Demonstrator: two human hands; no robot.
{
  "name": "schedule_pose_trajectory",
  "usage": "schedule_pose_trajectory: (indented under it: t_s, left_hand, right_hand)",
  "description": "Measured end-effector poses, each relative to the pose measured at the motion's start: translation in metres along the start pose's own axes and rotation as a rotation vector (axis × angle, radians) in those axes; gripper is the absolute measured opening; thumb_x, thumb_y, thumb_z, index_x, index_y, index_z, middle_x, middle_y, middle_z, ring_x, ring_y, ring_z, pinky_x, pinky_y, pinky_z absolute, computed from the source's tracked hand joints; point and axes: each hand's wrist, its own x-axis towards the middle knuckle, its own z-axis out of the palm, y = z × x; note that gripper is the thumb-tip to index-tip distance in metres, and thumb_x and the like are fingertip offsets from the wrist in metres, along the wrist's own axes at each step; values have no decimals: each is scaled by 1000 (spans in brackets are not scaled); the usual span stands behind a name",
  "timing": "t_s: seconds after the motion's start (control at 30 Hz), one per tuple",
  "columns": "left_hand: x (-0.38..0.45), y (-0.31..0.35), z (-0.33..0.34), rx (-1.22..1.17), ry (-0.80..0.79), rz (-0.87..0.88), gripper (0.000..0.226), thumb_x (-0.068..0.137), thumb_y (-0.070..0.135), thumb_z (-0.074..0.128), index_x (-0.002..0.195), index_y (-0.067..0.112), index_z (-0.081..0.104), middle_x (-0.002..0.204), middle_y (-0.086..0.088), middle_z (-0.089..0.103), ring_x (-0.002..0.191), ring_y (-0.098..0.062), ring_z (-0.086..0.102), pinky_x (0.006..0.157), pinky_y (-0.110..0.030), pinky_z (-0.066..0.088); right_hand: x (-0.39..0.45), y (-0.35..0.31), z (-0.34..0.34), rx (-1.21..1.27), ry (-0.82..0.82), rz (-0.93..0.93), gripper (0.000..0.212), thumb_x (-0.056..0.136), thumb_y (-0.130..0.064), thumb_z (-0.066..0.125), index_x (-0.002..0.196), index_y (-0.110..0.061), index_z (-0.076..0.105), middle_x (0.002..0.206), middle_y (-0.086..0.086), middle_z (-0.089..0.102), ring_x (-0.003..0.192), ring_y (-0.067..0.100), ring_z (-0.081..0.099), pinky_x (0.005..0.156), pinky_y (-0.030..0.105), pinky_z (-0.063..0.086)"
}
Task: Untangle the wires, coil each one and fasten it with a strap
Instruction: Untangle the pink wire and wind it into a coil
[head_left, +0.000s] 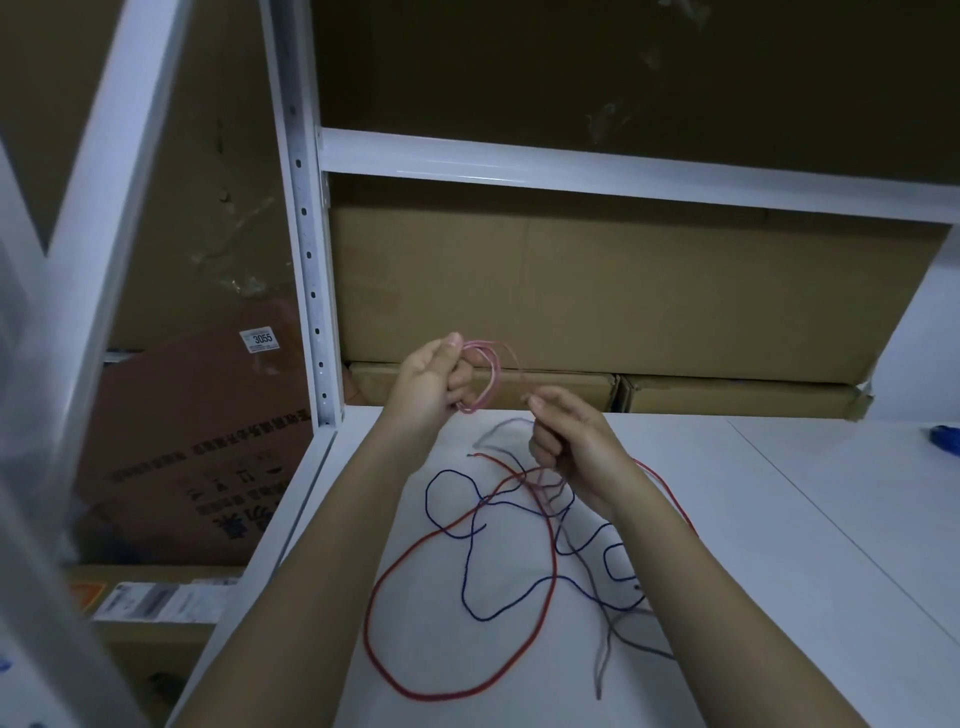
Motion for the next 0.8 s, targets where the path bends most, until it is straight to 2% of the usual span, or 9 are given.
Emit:
schedule_pose_trajectory:
  t_s: [0.1,0.17,0.23,0.3,0.4,0.5,0.57,0.67,0.8]
  left_hand:
    - [8,0,-9,-116,89,-31,34,105,19,30,76,10,46,44,13,34,37,0,25,42,-13,21]
    - [12,0,-14,-179,125,-49,36,105,20,29,74,11,45,45,11,32,37,0,23,41,-15,17]
    - [13,-1,-18,-205,126,-61,37,106,21,29,73,12,43,45,11,30,37,-2,22,41,-15,17]
    - [12,-3,-20,-219,97,-78,38,106,24,29,72,13,42,45,10,28,38,-3,21,46,-18,17]
    - [10,-2,-22,-324,66,-86,39,106,29,27,74,14,43,45,9,32,39,-4,26,51,-20,23]
    - [14,-1,-22,-334,178,-42,41,106,30,26,83,8,52,62,-4,53,53,-11,43,64,-26,45]
    - [16,-4,-23,-287,221,4,39,106,26,25,86,6,52,65,-6,63,55,-12,49,68,-27,47]
    - [19,-15,-26,-90,262,53,29,106,15,24,91,7,46,73,-10,68,49,-6,50,67,-23,42]
    - [20,-40,-33,391,191,156,21,106,17,24,97,10,42,84,3,69,57,-4,58,67,-20,48]
  right_hand:
    - [0,8,-6,-76,-41,41,18,98,-21,52,89,-22,68,54,0,32,53,16,47,59,22,45]
    - [2,9,-7,-155,-35,54,23,99,-24,48,91,-26,69,55,-1,34,53,15,43,55,22,42]
    - [8,6,-4,-211,43,43,25,100,-26,47,94,-28,71,55,-9,39,48,7,38,48,16,34]
    - [16,1,1,-410,212,-84,23,100,-26,48,103,-29,70,62,-19,56,57,-3,51,52,9,39]
    - [26,2,9,-922,401,-325,25,99,-26,48,112,-20,70,86,0,72,77,20,63,65,28,50]
    - [26,21,21,-1379,300,-397,24,99,-27,46,104,-18,68,92,6,68,83,31,61,59,31,40]
    - [21,32,31,-1503,164,-494,22,97,-25,49,97,-14,68,82,7,64,74,31,60,55,29,35]
    - [11,38,37,-1504,77,-630,10,85,-15,63,86,-10,71,62,5,59,54,27,57,45,24,35]
    - [4,40,35,-1394,-52,-598,18,77,-3,68,94,-4,72,66,6,63,61,26,59,53,21,36]
